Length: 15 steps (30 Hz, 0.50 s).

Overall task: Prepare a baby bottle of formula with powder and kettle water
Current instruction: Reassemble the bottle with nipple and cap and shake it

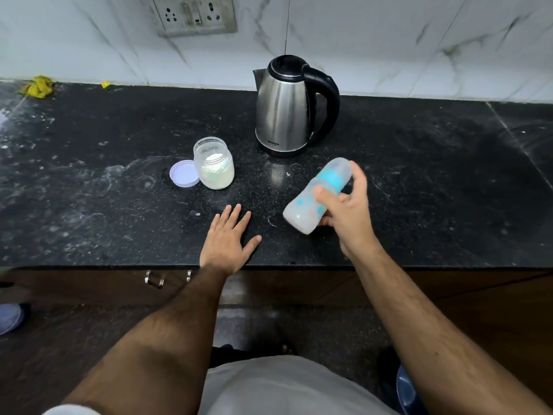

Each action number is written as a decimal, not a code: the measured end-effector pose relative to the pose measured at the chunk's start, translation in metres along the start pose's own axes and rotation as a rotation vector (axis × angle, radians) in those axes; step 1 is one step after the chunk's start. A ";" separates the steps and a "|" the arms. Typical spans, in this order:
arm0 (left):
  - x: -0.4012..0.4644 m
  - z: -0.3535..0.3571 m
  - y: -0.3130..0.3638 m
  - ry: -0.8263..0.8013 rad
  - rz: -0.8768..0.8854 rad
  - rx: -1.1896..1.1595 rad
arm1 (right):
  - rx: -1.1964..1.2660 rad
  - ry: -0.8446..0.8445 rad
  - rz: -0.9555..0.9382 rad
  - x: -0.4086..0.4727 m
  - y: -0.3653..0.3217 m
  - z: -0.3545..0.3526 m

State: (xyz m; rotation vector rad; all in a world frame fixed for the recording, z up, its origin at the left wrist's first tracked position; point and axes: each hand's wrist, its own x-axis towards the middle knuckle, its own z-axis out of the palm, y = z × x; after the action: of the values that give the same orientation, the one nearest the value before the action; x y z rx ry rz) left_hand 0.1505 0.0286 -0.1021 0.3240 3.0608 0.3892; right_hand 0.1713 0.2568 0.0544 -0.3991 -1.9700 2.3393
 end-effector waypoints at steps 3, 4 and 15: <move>0.000 0.000 0.001 0.001 0.000 -0.003 | 0.064 0.083 -0.019 0.005 -0.003 -0.003; 0.000 0.000 0.001 0.001 0.000 -0.004 | 0.030 0.034 -0.010 0.004 -0.002 -0.003; 0.000 0.000 0.001 0.000 -0.003 -0.012 | -0.048 -0.134 -0.008 -0.004 0.005 0.006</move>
State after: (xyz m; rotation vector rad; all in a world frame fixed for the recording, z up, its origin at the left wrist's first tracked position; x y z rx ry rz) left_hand 0.1510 0.0295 -0.1021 0.3191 3.0573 0.4077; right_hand 0.1741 0.2498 0.0507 -0.2429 -2.0849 2.3757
